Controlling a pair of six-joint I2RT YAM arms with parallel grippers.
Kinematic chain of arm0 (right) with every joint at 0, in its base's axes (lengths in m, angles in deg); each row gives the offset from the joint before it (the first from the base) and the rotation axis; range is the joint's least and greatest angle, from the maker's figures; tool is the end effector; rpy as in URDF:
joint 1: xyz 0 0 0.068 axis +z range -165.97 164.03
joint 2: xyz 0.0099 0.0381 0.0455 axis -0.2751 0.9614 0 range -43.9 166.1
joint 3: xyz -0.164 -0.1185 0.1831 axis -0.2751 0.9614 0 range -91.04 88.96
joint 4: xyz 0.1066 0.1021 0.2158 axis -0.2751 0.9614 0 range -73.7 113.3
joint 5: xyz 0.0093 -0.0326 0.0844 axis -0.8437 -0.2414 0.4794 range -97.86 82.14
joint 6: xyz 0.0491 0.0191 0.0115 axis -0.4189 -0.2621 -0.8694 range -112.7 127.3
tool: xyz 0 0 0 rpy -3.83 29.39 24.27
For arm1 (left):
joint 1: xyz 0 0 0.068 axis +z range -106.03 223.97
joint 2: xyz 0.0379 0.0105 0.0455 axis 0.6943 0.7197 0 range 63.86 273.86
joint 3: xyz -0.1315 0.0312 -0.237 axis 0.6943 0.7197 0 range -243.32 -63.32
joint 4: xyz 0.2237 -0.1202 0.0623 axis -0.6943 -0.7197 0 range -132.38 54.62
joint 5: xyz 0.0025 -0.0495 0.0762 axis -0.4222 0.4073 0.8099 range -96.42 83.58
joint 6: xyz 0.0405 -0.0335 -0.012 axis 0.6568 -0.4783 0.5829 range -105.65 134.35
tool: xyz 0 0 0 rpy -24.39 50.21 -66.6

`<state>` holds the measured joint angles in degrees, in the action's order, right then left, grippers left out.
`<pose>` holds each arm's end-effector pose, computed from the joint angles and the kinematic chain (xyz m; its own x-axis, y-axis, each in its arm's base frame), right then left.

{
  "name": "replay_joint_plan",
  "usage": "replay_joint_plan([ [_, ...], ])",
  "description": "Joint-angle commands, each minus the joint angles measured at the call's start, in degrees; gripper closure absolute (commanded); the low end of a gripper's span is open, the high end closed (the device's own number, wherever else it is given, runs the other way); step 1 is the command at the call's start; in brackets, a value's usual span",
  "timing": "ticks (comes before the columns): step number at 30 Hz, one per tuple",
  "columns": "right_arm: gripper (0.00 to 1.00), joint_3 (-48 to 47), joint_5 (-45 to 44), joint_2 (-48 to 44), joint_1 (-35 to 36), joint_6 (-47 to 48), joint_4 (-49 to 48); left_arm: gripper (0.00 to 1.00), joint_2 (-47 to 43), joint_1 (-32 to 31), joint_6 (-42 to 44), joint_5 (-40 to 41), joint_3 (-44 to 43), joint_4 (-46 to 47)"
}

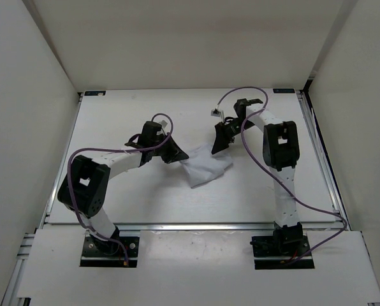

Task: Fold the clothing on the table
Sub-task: Fold the skirt

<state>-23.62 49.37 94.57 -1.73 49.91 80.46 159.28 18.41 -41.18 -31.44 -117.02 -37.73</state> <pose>0.4425 0.1432 0.1423 -0.6237 -0.5364 -0.5686 -0.7536 0.2197 0.6195 0.3039 -0.1621 0.1841 -0.9035 -0.3959 -0.1641 -0.1409 0.6360 -0.7587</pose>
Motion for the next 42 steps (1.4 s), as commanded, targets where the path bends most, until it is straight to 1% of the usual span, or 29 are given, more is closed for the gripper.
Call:
replay_joint_plan([
  [1, 0.07, 0.2, 0.0, 0.7, 0.1, 1.2, -0.2, 1.0, -0.1, -0.1, -0.7, -0.6, 0.7, 1.7],
  [3, 0.07, -0.4, 0.3, 1.1, 0.4, 1.8, 0.2, 1.0, -0.2, -0.2, -0.8, -0.3, 1.0, 1.6],
  [5, 0.07, -1.8, 1.0, 1.8, 0.3, 2.2, 1.4, 1.0, -0.2, -0.3, -1.1, 0.0, 1.0, 3.7],
  [13, 0.09, -7.2, 3.0, 4.7, 0.2, 5.1, 7.7, 1.0, 3.2, -1.4, -1.5, 0.1, 2.4, 4.5],
  [21, 0.17, -9.3, 4.0, 5.8, 0.6, 8.0, 12.2, 1.0, 4.3, -1.5, -1.6, 0.2, 1.4, 5.0],
  [23, 0.21, -8.9, 3.7, 5.6, 1.0, 8.1, 12.5, 1.0, 4.3, -1.4, -1.5, 0.1, 1.0, 5.1],
  [28, 0.27, -9.8, 4.4, 4.9, 1.3, 8.3, 12.5, 1.0, 4.8, -0.9, -1.6, 0.1, 0.7, 5.5],
  [31, 0.39, -10.3, 4.2, 5.1, 1.4, 7.8, 12.9, 1.0, 5.4, -1.1, -1.7, 0.1, 0.5, 6.0],
  [33, 0.53, -9.8, 4.1, 5.2, 1.7, 7.8, 12.7, 1.0, 5.6, -1.2, -1.8, 0.0, 0.3, 6.1],
  [34, 0.56, -9.9, 4.2, 5.3, 1.8, 7.4, 12.4, 1.0, 5.4, -1.1, -1.9, 0.1, 0.3, 6.2],
  [36, 0.7, -9.8, 3.9, 5.4, 1.9, 7.4, 12.5, 1.0, 5.9, -1.1, -2.0, -0.3, -0.2, 6.5],
  [37, 0.74, -9.8, 3.5, 5.8, 2.0, 7.1, 12.5, 1.0, 6.0, -0.7, -1.7, 0.1, 0.2, 6.4],
  [38, 0.83, -9.6, 2.7, 5.4, 2.1, 6.6, 12.3, 1.0, 6.1, -0.9, -2.0, -0.4, -0.2, 6.8],
  [39, 0.95, -9.8, 2.9, 5.2, 1.5, 6.8, 12.4, 1.0, 5.8, -1.0, -2.0, -0.2, -0.3, 7.1],
  [40, 0.99, -9.6, 2.9, 5.0, 1.5, 6.1, 12.5, 1.0, 6.3, -0.7, -2.0, -0.5, -0.4, 7.3],
  [42, 1.0, -9.7, 2.9, 4.5, -0.1, 6.2, 12.7, 1.0, 6.0, -0.9, -1.9, 0.0, -1.0, 8.1],
])
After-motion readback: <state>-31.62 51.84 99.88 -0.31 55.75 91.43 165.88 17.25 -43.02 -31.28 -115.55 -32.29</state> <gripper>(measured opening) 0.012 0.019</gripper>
